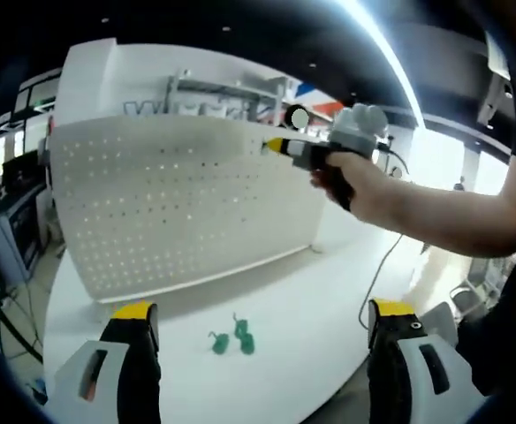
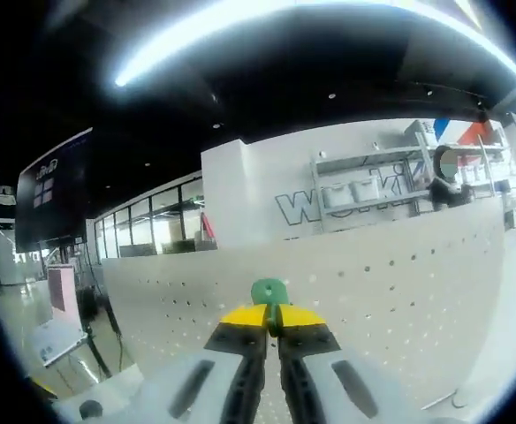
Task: Insert the hook assembly into the mounting plate slot until the hook locks in place.
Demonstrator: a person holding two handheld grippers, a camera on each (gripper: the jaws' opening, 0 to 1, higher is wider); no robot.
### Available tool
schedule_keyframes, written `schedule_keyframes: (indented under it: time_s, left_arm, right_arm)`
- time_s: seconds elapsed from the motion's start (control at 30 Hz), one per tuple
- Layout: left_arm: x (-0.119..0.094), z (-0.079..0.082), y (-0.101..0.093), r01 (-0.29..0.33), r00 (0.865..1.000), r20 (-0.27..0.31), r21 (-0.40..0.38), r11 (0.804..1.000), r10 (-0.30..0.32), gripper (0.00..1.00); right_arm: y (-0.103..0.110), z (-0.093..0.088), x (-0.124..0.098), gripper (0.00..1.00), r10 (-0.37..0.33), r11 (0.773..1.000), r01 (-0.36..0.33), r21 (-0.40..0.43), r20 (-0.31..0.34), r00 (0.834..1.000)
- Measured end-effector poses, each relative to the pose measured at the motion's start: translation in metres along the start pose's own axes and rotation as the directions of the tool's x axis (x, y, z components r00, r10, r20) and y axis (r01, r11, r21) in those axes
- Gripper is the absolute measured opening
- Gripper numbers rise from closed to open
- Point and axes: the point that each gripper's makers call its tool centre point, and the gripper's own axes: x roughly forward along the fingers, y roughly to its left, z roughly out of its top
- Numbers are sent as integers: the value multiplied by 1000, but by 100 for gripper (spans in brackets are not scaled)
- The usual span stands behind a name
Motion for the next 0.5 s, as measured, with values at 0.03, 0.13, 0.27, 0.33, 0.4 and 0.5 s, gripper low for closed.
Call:
schedule_keyframes:
  time_s: [0.03,0.13,0.27,0.33,0.4,0.5]
  left_arm:
    - [0,-1,0,-1,1000,-6,7,1000,1,100]
    - [1,-3,-1,3,1000,-15,14,1000,-3,100]
    - [2,-6,-1,0,1000,-25,7,1000,0,99]
    - [2,-8,0,-3,1000,-31,6,1000,3,99]
    - [2,-8,1,-5,999,-32,5,1000,5,99]
    - [1,-9,3,-8,999,-34,3,1000,8,98]
  right_arm:
    - [-1,1,2,1,-2,1000,2,-6,3,1000]
    - [-3,1,8,1,-12,1000,12,-8,7,1000]
    - [-4,4,15,1,-32,999,32,9,17,999]
    - [-4,6,19,1,-38,999,38,-10,23,999]
    - [-5,6,24,1,-40,999,40,-6,25,999]
    - [-6,7,29,1,-49,999,49,-14,27,998]
